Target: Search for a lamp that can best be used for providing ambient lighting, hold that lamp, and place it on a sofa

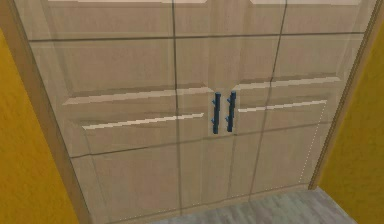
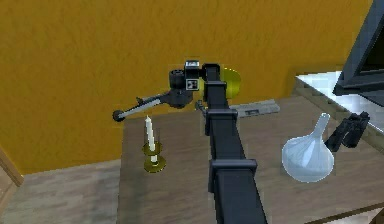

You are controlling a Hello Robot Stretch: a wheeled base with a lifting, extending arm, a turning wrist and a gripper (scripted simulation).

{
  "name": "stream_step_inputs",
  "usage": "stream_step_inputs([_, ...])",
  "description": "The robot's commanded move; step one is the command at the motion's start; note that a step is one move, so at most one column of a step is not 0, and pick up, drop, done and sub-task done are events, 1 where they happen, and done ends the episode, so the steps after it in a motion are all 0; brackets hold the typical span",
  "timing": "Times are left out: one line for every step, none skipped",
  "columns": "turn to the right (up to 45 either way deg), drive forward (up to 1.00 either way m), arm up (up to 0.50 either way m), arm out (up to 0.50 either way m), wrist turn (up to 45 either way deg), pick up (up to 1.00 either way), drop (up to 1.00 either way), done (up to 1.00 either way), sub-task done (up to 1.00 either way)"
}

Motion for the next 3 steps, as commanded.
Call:
stream_step_inputs([0.0,0.0,0.06,0.0,0.0,0.0,0.0,0.0,0.0])
stream_step_inputs([0.0,0.0,0.0,0.0,-45.0,0.0,0.0,0.0,0.0])
stream_step_inputs([0.0,0.0,0.0,0.0,-24.0,0.0,0.0,0.0,0.0])
